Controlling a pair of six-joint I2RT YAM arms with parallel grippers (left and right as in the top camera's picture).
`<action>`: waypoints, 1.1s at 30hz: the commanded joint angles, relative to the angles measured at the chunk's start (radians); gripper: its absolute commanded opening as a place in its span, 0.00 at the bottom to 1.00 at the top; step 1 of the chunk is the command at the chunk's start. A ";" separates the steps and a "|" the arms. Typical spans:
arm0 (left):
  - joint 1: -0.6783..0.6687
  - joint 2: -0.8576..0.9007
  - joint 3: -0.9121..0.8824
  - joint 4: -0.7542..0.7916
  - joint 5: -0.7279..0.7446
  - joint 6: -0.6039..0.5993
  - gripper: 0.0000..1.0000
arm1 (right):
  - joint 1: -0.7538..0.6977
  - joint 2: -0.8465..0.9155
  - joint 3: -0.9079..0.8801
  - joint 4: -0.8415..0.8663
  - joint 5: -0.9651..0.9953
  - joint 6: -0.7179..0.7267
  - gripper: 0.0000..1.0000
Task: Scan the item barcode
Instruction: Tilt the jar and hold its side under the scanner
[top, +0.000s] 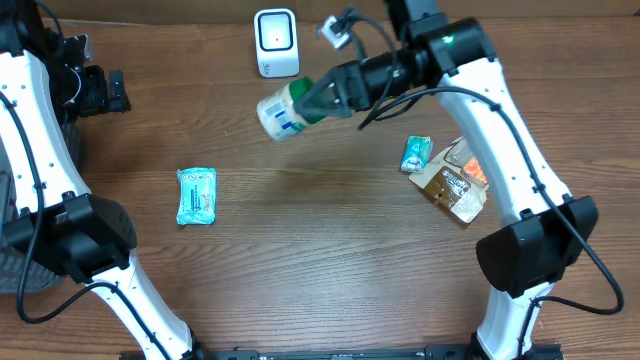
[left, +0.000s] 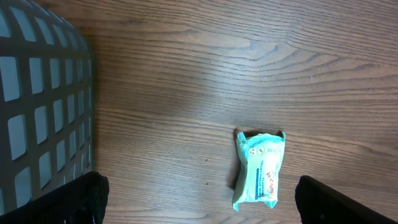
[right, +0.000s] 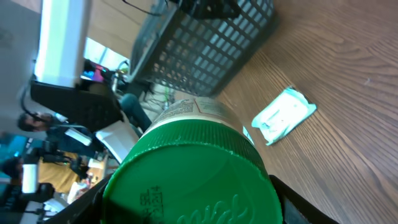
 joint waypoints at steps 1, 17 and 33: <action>-0.007 -0.016 0.019 0.002 0.004 0.008 0.99 | -0.006 -0.041 0.032 0.000 -0.075 -0.011 0.38; -0.008 -0.016 0.019 0.002 0.005 0.008 1.00 | 0.181 0.003 0.008 0.187 0.958 -0.010 0.33; -0.008 -0.016 0.019 0.002 0.004 0.008 1.00 | 0.214 0.256 -0.016 0.994 1.258 -0.540 0.44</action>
